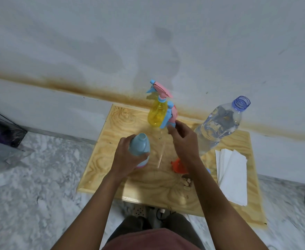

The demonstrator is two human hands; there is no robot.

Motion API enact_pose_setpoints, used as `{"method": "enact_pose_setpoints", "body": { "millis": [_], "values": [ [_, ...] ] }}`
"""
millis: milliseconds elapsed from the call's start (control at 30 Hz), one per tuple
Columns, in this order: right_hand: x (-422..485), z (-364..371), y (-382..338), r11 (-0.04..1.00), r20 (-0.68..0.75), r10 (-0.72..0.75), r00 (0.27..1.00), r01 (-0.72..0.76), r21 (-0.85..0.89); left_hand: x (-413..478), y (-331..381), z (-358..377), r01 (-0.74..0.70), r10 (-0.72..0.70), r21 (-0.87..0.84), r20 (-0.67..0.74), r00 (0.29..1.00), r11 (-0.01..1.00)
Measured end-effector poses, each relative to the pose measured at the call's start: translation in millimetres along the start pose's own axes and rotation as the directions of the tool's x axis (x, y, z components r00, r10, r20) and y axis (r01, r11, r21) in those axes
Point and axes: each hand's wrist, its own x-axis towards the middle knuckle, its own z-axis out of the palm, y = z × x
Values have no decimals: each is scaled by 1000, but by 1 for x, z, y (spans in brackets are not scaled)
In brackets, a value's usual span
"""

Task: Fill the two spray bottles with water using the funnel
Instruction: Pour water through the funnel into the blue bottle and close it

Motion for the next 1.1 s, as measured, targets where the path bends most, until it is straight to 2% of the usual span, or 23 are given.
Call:
{"method": "enact_pose_setpoints", "body": {
  "millis": [167, 333, 600, 767, 1100],
  "values": [
    [-3, -9, -43, 971, -128, -216, 968, 226, 72, -3, 7, -5, 10, -9, -10, 68, 998, 1000],
    [-4, -6, -62, 949, -202, -246, 948, 278, 147, -11, 17, -4, -66, 63, 23, 99, 993, 998],
    [-13, 6, -52, 954, -100, -225, 969, 240, 179, -19, 40, -8, -128, 135, -62, 125, 983, 990],
    [-19, 15, -33, 986, 56, -142, 988, 136, 91, -21, 56, -11, -125, 144, -172, 101, 984, 977],
    [-22, 23, -27, 991, 109, -137, 985, 135, 23, -21, 71, -19, -108, 134, -247, 91, 987, 963]
  ]
}}
